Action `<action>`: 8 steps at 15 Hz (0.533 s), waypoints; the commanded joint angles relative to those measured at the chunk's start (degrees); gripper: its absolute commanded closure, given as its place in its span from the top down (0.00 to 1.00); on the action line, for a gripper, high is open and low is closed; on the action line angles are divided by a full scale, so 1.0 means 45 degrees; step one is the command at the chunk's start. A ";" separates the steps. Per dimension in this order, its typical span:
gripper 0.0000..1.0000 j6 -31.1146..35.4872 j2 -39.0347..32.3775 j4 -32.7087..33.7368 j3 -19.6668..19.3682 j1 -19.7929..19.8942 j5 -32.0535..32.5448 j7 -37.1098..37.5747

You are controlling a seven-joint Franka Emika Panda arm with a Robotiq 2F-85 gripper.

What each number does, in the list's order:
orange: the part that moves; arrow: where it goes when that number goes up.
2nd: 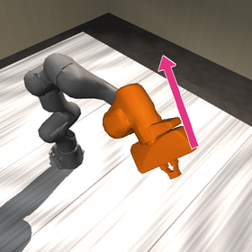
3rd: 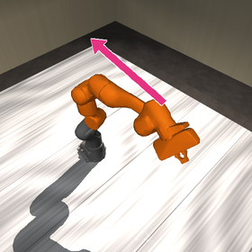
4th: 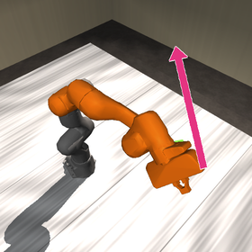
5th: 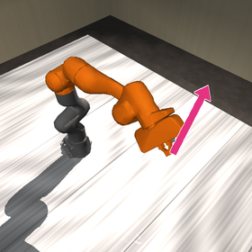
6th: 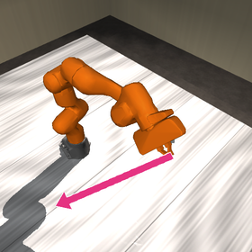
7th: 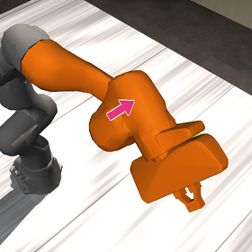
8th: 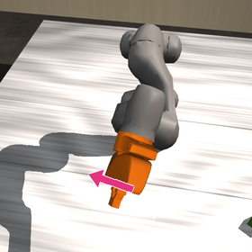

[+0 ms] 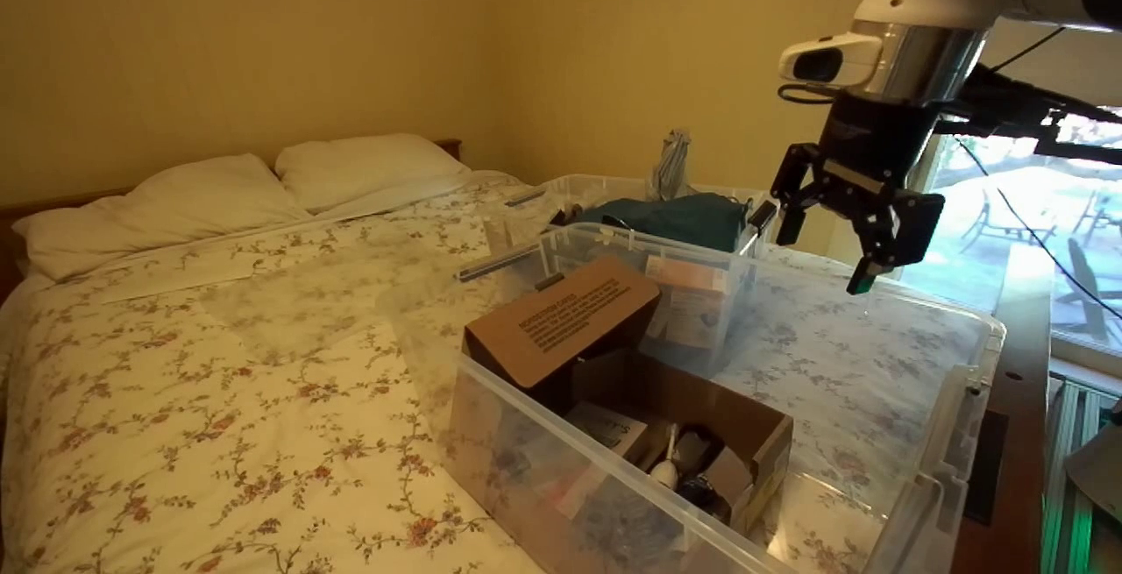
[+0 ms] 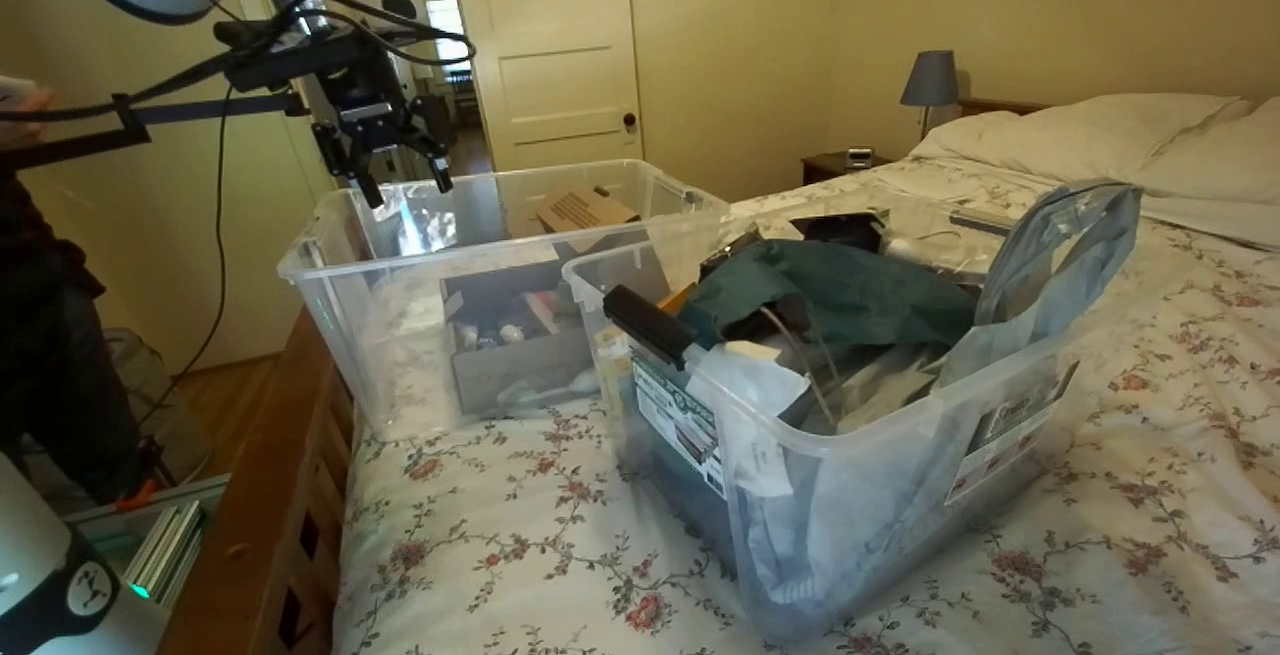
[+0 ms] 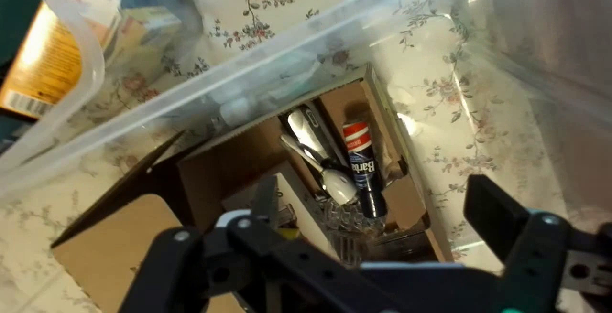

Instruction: Move two objects from the storage crate on the left, to the one on the right

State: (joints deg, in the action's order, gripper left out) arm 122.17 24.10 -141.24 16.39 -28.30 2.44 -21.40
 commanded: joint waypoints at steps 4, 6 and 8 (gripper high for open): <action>1.00 0.0116 -0.1203 0.0697 0.0123 0.0133 -0.0070 -0.0738; 1.00 0.0115 -0.1253 0.0784 0.0123 0.0136 -0.0071 -0.0791; 1.00 0.2178 -0.1965 0.0850 0.0117 -0.0209 -0.0245 -0.2060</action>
State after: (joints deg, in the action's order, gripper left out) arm 124.19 18.33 -137.90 16.34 -28.50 2.43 -25.58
